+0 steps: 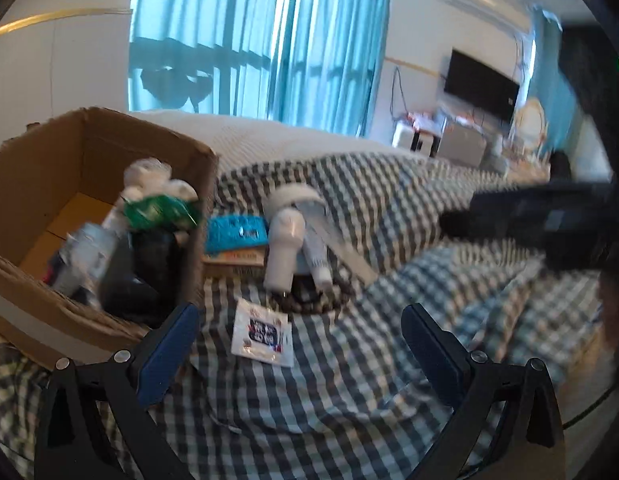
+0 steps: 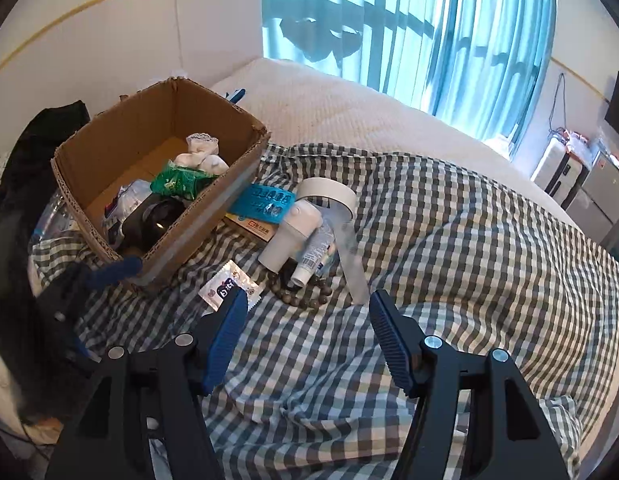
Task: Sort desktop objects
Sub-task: 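Grasp the white sachet with the left gripper and lift it, then grasp the clear comb with the right gripper while the left holds the sachet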
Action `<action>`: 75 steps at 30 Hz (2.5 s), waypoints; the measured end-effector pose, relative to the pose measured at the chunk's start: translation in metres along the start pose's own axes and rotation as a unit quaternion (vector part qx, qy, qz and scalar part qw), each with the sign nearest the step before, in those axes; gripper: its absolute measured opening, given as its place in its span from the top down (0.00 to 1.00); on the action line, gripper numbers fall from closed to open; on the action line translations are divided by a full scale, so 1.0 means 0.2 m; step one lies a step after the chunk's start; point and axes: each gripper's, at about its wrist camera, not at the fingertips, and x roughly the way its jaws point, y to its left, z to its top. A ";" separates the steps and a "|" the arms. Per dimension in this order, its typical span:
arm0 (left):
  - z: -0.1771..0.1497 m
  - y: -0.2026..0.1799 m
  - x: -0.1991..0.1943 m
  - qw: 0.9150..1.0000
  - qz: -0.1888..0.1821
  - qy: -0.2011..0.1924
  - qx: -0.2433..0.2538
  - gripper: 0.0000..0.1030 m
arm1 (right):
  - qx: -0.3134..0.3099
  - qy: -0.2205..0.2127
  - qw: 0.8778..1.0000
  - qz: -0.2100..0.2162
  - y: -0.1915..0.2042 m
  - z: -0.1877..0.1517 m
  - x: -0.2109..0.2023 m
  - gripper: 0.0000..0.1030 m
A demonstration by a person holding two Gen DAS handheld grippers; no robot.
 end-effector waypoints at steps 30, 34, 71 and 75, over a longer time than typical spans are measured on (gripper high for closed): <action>-0.15 0.07 0.64 0.992 0.063 0.105 0.025 0.01 | 0.027 0.070 0.997 0.002 -0.15 -0.02 0.31 0.39; -0.16 0.14 0.64 0.993 0.036 0.111 0.004 0.05 | 0.028 0.073 0.997 0.002 -0.15 -0.03 0.33 0.39; -0.11 0.10 0.46 0.994 -0.046 0.094 -0.010 0.94 | 0.049 0.177 0.983 -0.016 -0.27 0.04 1.07 0.66; -0.11 0.11 0.45 0.995 -0.047 0.092 -0.011 0.94 | 0.057 0.174 0.983 -0.015 -0.27 0.03 1.05 0.72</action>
